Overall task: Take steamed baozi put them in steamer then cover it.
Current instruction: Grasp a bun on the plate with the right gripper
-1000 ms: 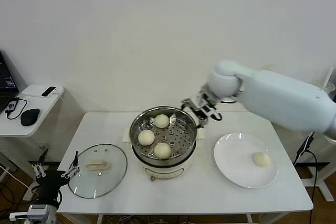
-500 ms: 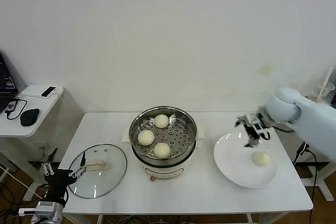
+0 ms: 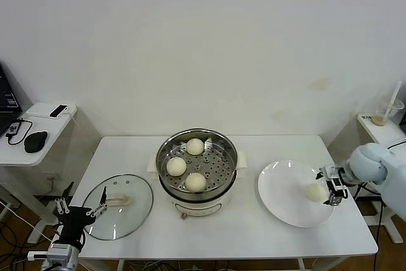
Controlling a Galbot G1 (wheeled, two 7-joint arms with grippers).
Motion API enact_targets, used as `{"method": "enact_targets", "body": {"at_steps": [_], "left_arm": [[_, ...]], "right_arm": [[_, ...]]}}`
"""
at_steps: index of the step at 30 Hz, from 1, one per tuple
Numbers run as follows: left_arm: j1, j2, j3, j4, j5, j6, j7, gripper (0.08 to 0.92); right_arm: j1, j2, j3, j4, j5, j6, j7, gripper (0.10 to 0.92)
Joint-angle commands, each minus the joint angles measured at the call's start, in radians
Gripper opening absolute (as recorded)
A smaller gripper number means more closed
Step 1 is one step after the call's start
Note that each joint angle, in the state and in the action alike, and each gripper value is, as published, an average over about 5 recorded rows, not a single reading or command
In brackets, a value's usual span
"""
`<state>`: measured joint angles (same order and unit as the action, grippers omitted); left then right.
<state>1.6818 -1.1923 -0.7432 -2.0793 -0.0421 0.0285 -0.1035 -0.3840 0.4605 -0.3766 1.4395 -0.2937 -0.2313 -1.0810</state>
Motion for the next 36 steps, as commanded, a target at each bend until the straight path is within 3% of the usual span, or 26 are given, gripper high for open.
{"method": "enact_targets", "body": {"at_steps": [1, 18, 36], "left_arm": [[0.001, 0.000, 0.005, 0.007, 0.002, 0.000, -0.001, 0.823], [-0.005, -0.005, 0.003, 0.026, 0.008, 0.000, -0.002, 0.823], [-0.015, -0.006, 0.011, 0.035, 0.008, -0.001, -0.001, 0.823]], "right_arm": [[-0.129, 0.052, 0.120, -0.101, -0.066, -0.003, 0.012, 0.823], [0.047, 0.206, 0.002, -0.256, -0.071, 0.001, 0.029, 0.823], [0.057, 0.135, -0.015, -0.191, -0.063, -0.024, 0.004, 0.823]]}}
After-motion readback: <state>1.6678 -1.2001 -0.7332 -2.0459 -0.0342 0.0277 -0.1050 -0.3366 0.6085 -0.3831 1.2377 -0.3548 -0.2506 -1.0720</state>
